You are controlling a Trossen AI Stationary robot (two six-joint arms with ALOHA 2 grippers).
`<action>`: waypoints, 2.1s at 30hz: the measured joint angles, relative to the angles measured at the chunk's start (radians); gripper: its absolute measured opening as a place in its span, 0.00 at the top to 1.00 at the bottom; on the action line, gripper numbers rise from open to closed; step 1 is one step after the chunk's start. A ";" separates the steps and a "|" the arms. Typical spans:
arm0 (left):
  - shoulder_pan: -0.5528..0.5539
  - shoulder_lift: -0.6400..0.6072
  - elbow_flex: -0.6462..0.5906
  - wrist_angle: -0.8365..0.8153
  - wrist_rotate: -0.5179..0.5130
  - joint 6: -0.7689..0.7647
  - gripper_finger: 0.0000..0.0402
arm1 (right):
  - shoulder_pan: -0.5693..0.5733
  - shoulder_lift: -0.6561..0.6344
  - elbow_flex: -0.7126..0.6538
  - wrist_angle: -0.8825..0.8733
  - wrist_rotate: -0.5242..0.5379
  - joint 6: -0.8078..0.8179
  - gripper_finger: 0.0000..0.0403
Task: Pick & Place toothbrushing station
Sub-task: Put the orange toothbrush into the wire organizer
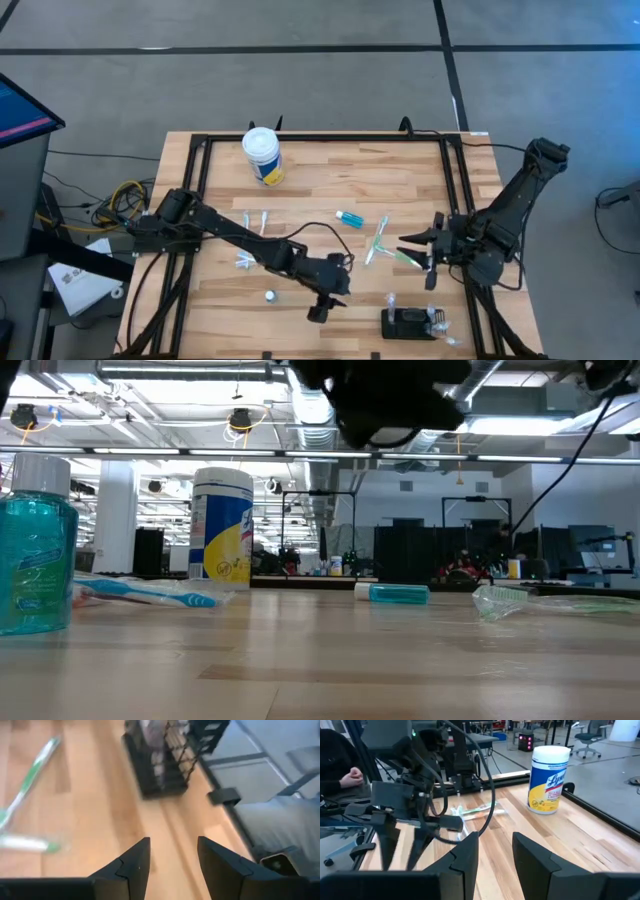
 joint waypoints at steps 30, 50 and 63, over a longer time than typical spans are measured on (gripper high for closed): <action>0.139 -0.897 -0.893 -0.211 -0.464 -0.848 0.60 | -0.106 0.042 0.000 -0.005 -0.073 0.026 0.73; 0.365 -0.719 -0.902 -0.267 -0.245 -0.839 0.60 | -0.105 0.042 0.000 -0.012 -0.080 0.027 0.73; 0.437 -0.685 -0.902 -0.269 -0.238 -0.815 0.60 | -0.105 0.042 0.000 -0.014 -0.080 0.027 0.73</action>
